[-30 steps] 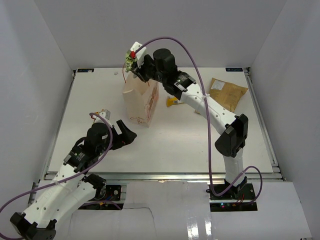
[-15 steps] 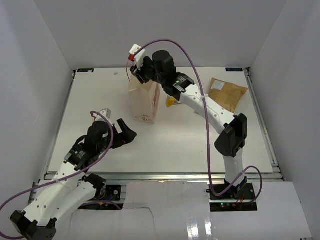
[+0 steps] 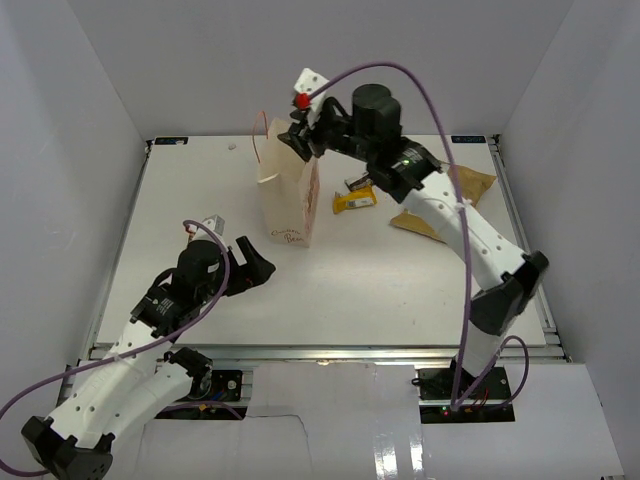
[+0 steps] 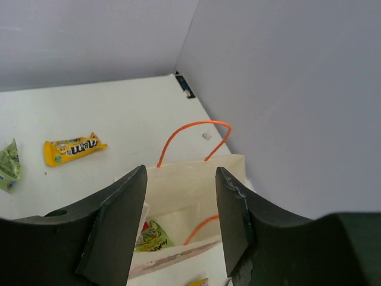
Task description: Place the snacks into the paper bag
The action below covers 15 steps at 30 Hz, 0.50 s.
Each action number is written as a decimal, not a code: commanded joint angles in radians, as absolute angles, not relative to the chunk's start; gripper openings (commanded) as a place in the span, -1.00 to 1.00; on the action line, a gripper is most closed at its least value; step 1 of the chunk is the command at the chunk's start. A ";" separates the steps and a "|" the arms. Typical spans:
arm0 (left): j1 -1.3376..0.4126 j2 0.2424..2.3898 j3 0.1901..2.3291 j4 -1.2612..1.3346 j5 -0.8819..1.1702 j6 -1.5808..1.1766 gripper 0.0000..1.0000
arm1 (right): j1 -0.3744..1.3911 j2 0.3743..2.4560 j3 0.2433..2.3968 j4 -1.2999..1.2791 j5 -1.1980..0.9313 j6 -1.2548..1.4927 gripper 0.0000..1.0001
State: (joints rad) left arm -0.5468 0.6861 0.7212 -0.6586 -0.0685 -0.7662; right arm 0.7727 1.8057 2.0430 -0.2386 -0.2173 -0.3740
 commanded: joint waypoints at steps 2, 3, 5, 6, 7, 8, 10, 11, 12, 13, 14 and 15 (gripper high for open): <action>-0.551 0.701 0.752 -0.614 -0.040 -0.752 0.96 | 0.657 1.568 1.880 -0.261 -0.351 -0.342 0.14; -0.551 0.707 0.749 -0.608 -0.034 -0.750 0.96 | 0.591 1.536 1.835 -0.271 -0.363 -0.333 0.14; -0.551 0.710 0.736 -0.580 -0.014 -0.752 0.96 | 0.508 1.450 1.689 -0.276 -0.412 -0.280 0.15; -0.549 0.715 0.732 -0.569 -0.006 -0.750 0.96 | 0.417 1.399 1.642 -0.288 -0.431 -0.259 0.15; -0.551 0.718 0.729 -0.551 -0.002 -0.750 0.96 | 0.369 1.375 1.547 -0.294 -0.452 -0.241 0.16; -0.551 0.719 0.726 -0.542 0.023 -0.752 0.96 | 0.329 1.353 1.496 -0.301 -0.459 -0.224 0.20; -0.551 0.733 0.719 -0.517 0.058 -0.749 0.96 | 0.214 1.292 1.399 -0.319 -0.440 -0.177 0.28; -0.551 0.739 0.718 -0.511 0.069 -0.750 0.96 | 0.180 1.275 1.306 -0.325 -0.445 -0.169 0.29; -0.551 0.744 0.715 -0.503 0.080 -0.749 0.96 | 0.114 1.246 1.260 -0.327 -0.451 -0.151 0.32; -0.551 0.753 0.712 -0.491 0.089 -0.744 0.96 | 0.083 1.235 1.217 -0.330 -0.453 -0.137 0.36; -0.551 0.756 0.709 -0.483 0.104 -0.747 0.96 | 0.033 1.230 1.153 -0.336 -0.443 -0.124 0.43; -0.551 0.761 0.703 -0.476 0.112 -0.747 0.96 | 0.014 1.229 1.128 -0.340 -0.434 -0.105 0.47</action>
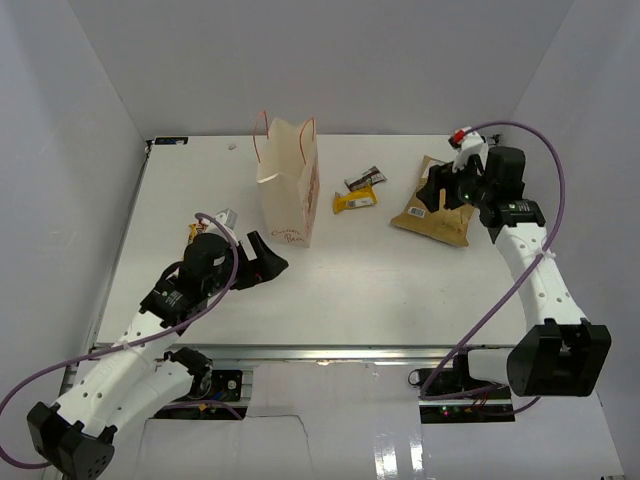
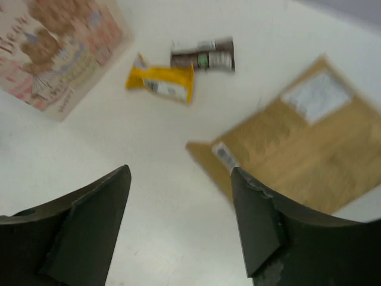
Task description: Place the snacks into the paper bag
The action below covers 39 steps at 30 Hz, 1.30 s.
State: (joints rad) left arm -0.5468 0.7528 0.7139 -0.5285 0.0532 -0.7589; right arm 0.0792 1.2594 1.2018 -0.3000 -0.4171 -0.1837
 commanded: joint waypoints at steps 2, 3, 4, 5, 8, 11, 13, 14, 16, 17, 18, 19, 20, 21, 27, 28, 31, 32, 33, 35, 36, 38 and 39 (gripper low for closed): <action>-0.551 0.772 0.698 -0.459 0.124 -0.749 0.96 | -0.041 1.244 1.092 -0.359 -0.419 -0.054 0.58; -0.551 0.778 0.699 -0.456 0.132 -0.749 0.96 | -0.076 1.267 1.069 -0.364 -0.413 -0.040 0.60; -0.551 0.781 0.701 -0.451 0.135 -0.747 0.96 | -0.093 1.279 1.060 -0.368 -0.405 -0.016 0.64; -0.551 0.785 0.703 -0.448 0.141 -0.747 0.96 | -0.121 1.302 1.045 -0.371 -0.402 -0.009 0.66; -0.551 0.790 0.701 -0.445 0.149 -0.744 0.96 | -0.146 1.338 1.029 -0.370 -0.367 0.020 0.72; -0.551 0.784 0.690 -0.442 0.150 -0.749 0.96 | -0.153 1.390 1.029 -0.365 -0.316 0.009 0.78; -0.551 0.782 0.684 -0.434 0.156 -0.752 0.96 | -0.158 1.443 1.054 -0.364 -0.301 0.005 0.81; -0.551 0.782 0.678 -0.433 0.158 -0.753 0.96 | -0.166 1.463 1.064 -0.364 -0.301 -0.017 0.82; -0.551 0.782 0.676 -0.428 0.164 -0.756 0.96 | -0.173 1.517 1.097 -0.357 -0.288 -0.041 0.86; -0.551 0.779 0.670 -0.428 0.166 -0.758 0.96 | -0.184 1.534 1.104 -0.354 -0.287 -0.049 0.86; -0.551 0.776 0.667 -0.428 0.167 -0.762 0.96 | -0.192 1.560 1.112 -0.350 -0.288 -0.060 0.86; -0.551 0.770 0.664 -0.428 0.170 -0.765 0.96 | -0.196 1.572 1.118 -0.341 -0.284 -0.064 0.86; -0.551 0.766 0.660 -0.426 0.172 -0.768 0.96 | -0.202 1.583 1.127 -0.339 -0.284 -0.074 0.86; -0.551 0.758 0.655 -0.426 0.170 -0.772 0.96 | -0.202 1.598 1.129 -0.331 -0.284 -0.096 0.86; -0.551 0.772 0.660 -0.417 0.189 -0.775 0.96 | -0.201 1.667 1.149 -0.285 -0.290 -0.170 0.84; -0.551 0.787 0.667 -0.411 0.192 -0.775 0.96 | -0.202 1.680 1.155 -0.284 -0.305 -0.182 0.83; -0.551 0.811 0.686 -0.396 0.216 -0.778 0.96 | -0.202 1.730 1.175 -0.275 -0.362 -0.202 0.79; -0.551 0.825 0.692 -0.391 0.222 -0.781 0.96 | -0.202 1.755 1.180 -0.270 -0.379 -0.202 0.77; -0.551 0.828 0.696 -0.387 0.232 -0.782 0.96 | -0.202 1.767 1.186 -0.267 -0.391 -0.204 0.75; -0.551 0.838 0.713 -0.368 0.241 -0.788 0.96 | -0.202 1.790 1.200 -0.261 -0.399 -0.202 0.65; -0.551 0.845 0.719 -0.361 0.245 -0.788 0.96 | -0.202 1.813 1.204 -0.262 -0.399 -0.204 0.59; -0.551 0.857 0.742 -0.354 0.253 -0.788 0.96 | -0.201 1.835 1.212 -0.264 -0.411 -0.204 0.38; -0.551 0.870 0.749 -0.348 0.262 -0.788 0.96 | -0.202 1.836 1.207 -0.264 -0.434 -0.206 0.16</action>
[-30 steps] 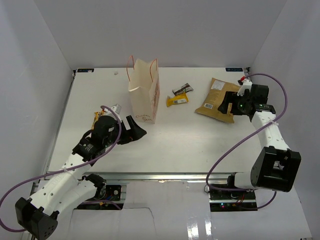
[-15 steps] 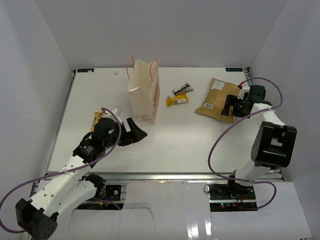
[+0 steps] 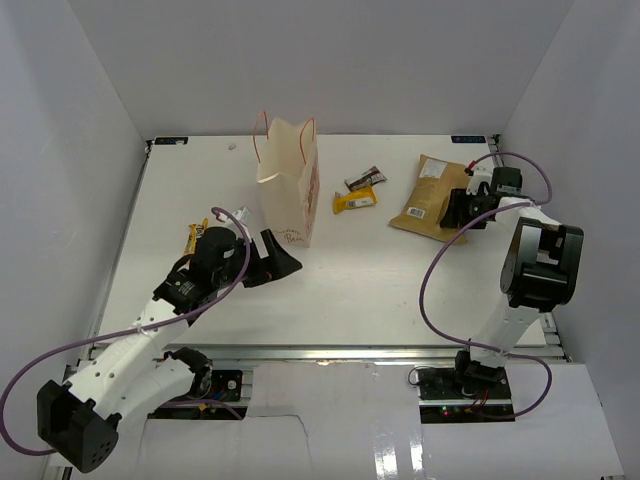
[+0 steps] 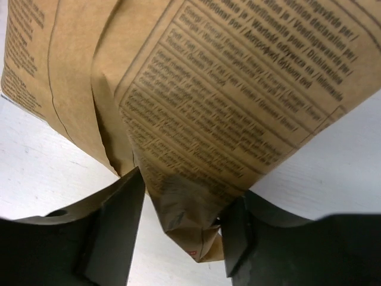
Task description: Place the snacks into the paper bag
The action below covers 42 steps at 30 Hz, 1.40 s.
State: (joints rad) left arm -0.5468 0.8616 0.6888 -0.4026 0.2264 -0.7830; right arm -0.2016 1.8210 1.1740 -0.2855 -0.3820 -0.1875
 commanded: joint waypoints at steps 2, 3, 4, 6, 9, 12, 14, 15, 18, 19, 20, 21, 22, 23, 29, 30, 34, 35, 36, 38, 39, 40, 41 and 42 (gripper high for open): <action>-0.552 0.885 0.756 -0.339 0.273 -0.795 0.96 | -0.206 1.824 1.192 -0.259 -0.460 -0.209 -0.08; -0.552 0.897 0.758 -0.322 0.278 -0.805 0.96 | -0.206 1.816 1.181 -0.255 -0.491 -0.210 -0.17; -0.555 0.905 0.756 -0.312 0.288 -0.811 0.96 | -0.209 1.807 1.160 -0.252 -0.511 -0.212 -0.36; -0.569 0.926 0.758 -0.279 0.298 -0.831 0.96 | -0.213 1.761 1.134 -0.244 -0.576 -0.209 -0.52; -0.606 0.959 0.775 -0.230 0.304 -0.854 0.96 | -0.230 1.668 1.077 -0.244 -0.694 -0.174 -0.84; -0.670 1.024 0.843 -0.201 0.272 -0.864 0.96 | -0.242 1.556 1.028 -0.247 -0.822 -0.118 -0.85; -0.724 1.087 0.889 -0.189 0.223 -0.856 0.96 | -0.241 1.470 1.000 -0.245 -0.879 -0.054 -0.85; -0.739 1.110 0.934 -0.189 0.200 -0.861 0.96 | -0.241 1.444 0.996 -0.245 -0.921 -0.031 -0.85; -0.785 1.201 0.989 -0.173 0.114 -0.914 0.96 | -0.241 1.358 0.986 -0.230 -1.000 0.081 -0.85; -0.790 1.225 1.020 -0.164 0.101 -0.936 0.96 | -0.242 1.339 0.982 -0.219 -1.015 0.116 -0.85; -0.799 1.280 1.037 -0.149 0.092 -0.987 0.96 | -0.242 1.307 0.980 -0.197 -1.032 0.182 -0.85; -0.805 1.311 1.055 -0.144 0.066 -1.021 0.96 | -0.241 1.292 0.971 -0.181 -1.061 0.219 -0.85; -0.810 1.343 1.095 -0.132 0.061 -1.047 0.96 | -0.242 1.278 0.966 -0.167 -1.072 0.251 -0.85; -0.822 1.374 1.120 -0.117 0.061 -1.083 0.96 | -0.242 1.254 0.959 -0.149 -1.086 0.318 -0.85; -0.867 1.612 1.371 -0.071 0.015 -1.103 0.96 | -0.241 1.167 0.887 -0.025 -1.129 0.485 -0.85; -0.877 1.650 1.399 -0.068 -0.004 -1.091 0.96 | -0.242 1.154 0.873 -0.020 -1.132 0.503 -0.85; -0.890 1.712 1.471 -0.054 -0.032 -1.080 0.96 | -0.241 1.124 0.839 0.030 -1.144 0.560 -0.85; -0.891 1.718 1.477 -0.051 -0.037 -1.083 0.96 | -0.242 1.111 0.828 0.046 -1.144 0.569 -0.85; -0.893 1.723 1.482 -0.046 -0.035 -1.085 0.96 | -0.241 1.105 0.825 0.051 -1.143 0.575 -0.85; -0.899 1.732 1.482 -0.026 -0.038 -1.086 0.96 | -0.242 1.095 0.809 0.067 -1.143 0.594 -0.85; -0.899 1.736 1.486 -0.023 -0.040 -1.086 0.96 | -0.241 1.094 0.801 0.074 -1.146 0.600 -0.84; -0.902 1.747 1.489 -0.021 -0.040 -1.088 0.96 | -0.241 1.088 0.792 0.086 -1.152 0.629 -0.85; -0.902 1.756 1.497 -0.021 -0.040 -1.089 0.96 | -0.241 1.085 0.773 0.124 -1.163 0.649 -0.85; -0.902 1.764 1.515 -0.021 -0.038 -1.088 0.96 | -0.241 1.078 0.766 0.141 -1.166 0.664 -0.84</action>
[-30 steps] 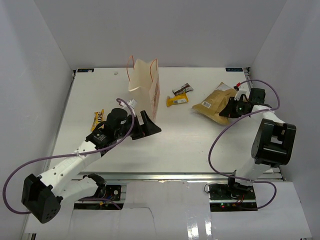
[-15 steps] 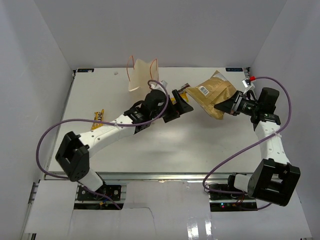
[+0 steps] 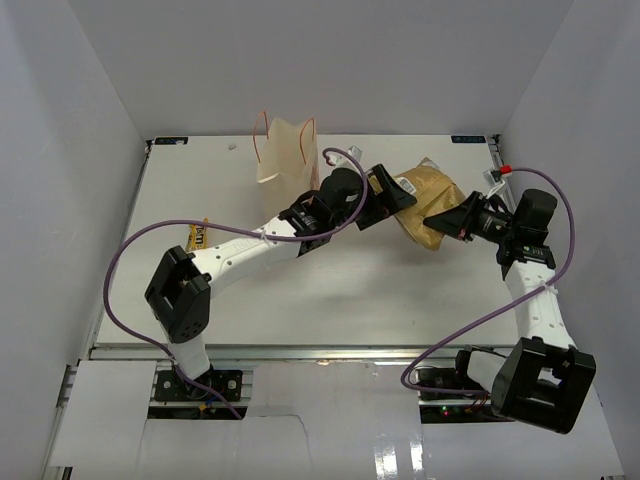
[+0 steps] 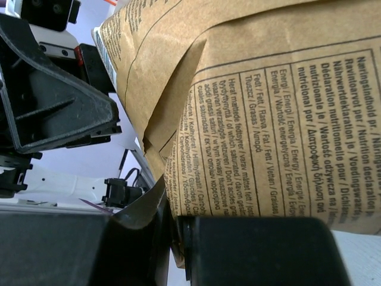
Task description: Place the snacks into the paper bag
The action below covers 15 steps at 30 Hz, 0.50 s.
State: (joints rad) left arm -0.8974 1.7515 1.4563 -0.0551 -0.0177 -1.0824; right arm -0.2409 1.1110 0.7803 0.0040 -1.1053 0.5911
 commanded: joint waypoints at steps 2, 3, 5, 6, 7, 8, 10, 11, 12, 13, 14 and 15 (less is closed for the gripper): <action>-0.904 1.790 1.532 -0.017 -0.038 -1.086 0.92 | -0.241 1.071 0.755 0.176 -1.193 0.695 -0.85; -0.904 1.798 1.546 -0.014 -0.034 -1.085 0.78 | -0.241 1.065 0.744 0.186 -1.203 0.706 -0.85; -0.904 1.813 1.560 -0.009 -0.026 -1.074 0.55 | -0.241 1.055 0.736 0.189 -1.210 0.704 -0.85; -0.904 1.822 1.566 -0.008 -0.014 -1.071 0.44 | -0.241 1.051 0.727 0.195 -1.213 0.706 -0.85; -0.905 1.825 1.569 0.027 -0.008 -1.068 0.21 | -0.241 1.042 0.721 0.198 -1.212 0.710 -0.85; -0.907 1.827 1.568 0.035 -0.002 -1.062 0.05 | -0.241 1.039 0.716 0.202 -1.212 0.712 -0.85; -0.910 1.827 1.560 0.061 0.038 -1.055 -0.46 | -0.241 1.034 0.706 0.204 -1.210 0.709 -0.85; -0.910 1.824 1.556 0.069 0.049 -1.051 -0.46 | -0.239 1.034 0.704 0.201 -1.210 0.704 -0.85; -0.910 1.819 1.554 0.074 0.058 -1.040 -0.78 | -0.239 1.032 0.703 0.193 -1.209 0.680 -0.79; -0.911 1.815 1.551 0.077 0.069 -1.034 -0.87 | -0.239 1.035 0.709 0.163 -1.207 0.658 -0.72; -0.913 1.809 1.546 0.081 0.071 -1.023 -0.92 | -0.239 1.038 0.716 0.134 -1.198 0.628 -0.52; -0.911 1.799 1.542 0.083 0.072 -0.999 -1.00 | -0.241 1.045 0.727 0.100 -1.198 0.551 -0.43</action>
State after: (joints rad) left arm -0.9024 1.8359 1.5307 0.0269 0.0296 -1.0492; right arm -0.2432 1.0653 0.7010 0.1074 -1.1324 0.6502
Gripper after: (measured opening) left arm 0.063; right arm 0.268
